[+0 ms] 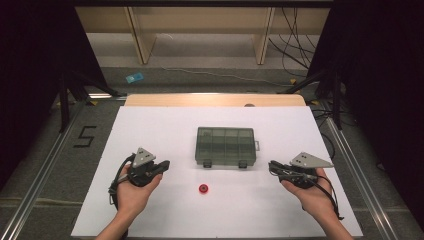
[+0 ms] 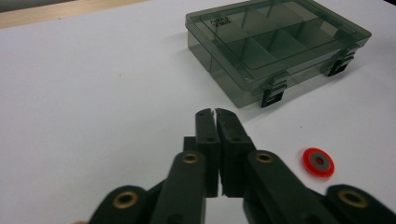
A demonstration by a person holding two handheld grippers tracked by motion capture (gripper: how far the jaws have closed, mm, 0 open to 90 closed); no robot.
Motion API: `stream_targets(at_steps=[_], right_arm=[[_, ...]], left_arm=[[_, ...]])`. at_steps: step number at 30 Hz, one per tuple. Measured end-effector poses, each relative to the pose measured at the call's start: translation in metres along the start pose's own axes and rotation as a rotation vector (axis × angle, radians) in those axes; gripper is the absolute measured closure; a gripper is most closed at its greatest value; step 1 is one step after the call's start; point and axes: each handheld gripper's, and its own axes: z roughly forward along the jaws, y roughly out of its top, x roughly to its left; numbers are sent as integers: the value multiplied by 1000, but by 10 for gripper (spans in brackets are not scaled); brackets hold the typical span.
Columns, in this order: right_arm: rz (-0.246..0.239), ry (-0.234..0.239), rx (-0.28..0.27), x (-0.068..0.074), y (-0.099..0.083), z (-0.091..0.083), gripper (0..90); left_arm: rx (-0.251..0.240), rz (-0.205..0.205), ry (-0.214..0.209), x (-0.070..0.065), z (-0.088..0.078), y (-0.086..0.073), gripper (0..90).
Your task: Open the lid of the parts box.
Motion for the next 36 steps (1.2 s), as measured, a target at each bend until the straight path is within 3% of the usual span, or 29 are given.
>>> stream_targets(at_steps=[2,3,5,6,9,10,12,14,15,16,17,18,20,22,24,25,26,27,29,31,32,33,36], right_arm=[[16,2,25,0,0,6,900],[25,5,36,-1,0,9,900],[30,9,42,-2,-1,13,900],[31,0,61,-3,-1,18,900],[43,2,84,-4,1,26,900],[39,-2,85,-4,1,28,900],[44,-6,106,-5,2,36,900],[58,-6,130,-6,1,42,900],[58,-6,130,-6,1,42,900],[60,-5,148,-7,1,48,900],[51,-4,145,-8,0,51,900],[56,-3,174,-7,1,52,900],[33,-4,156,-9,0,57,900],[72,-7,193,-7,-1,60,900],[34,-15,183,-10,-2,65,900],[42,-19,197,-10,-2,66,900],[70,-15,207,-8,-1,66,900],[30,-17,188,-10,-2,68,900],[14,-8,193,-10,-2,70,900],[34,-5,202,-9,-1,70,900],[8,-7,192,-11,-3,72,900],[12,-11,195,-10,-3,73,900],[28,-6,206,-8,-2,73,900]], left_arm=[[17,28,-4,-1,7,2,900],[52,66,-1,0,8,4,900],[35,56,-7,-1,13,5,900],[57,76,-5,-1,16,6,900],[71,80,-10,-1,26,10,900],[51,52,-11,-3,35,11,900],[47,43,-19,-4,41,12,900],[71,79,-16,-1,45,14,900],[71,79,-16,-1,45,14,900],[44,53,-20,-3,52,15,900],[67,85,-13,-2,52,17,900],[53,63,-18,-3,56,17,900],[68,86,-17,-2,57,18,900],[57,64,-8,-4,63,18,900],[67,71,-17,-4,70,18,900],[93,106,-11,-3,70,19,900],[93,106,-11,-3,70,19,900],[75,87,-10,-5,74,19,900],[70,92,-13,-5,76,19,900],[79,113,-9,-4,79,19,900],[85,128,-18,-3,82,18,900],[99,149,-10,-2,82,18,900],[100,139,-15,-4,82,16,900]])
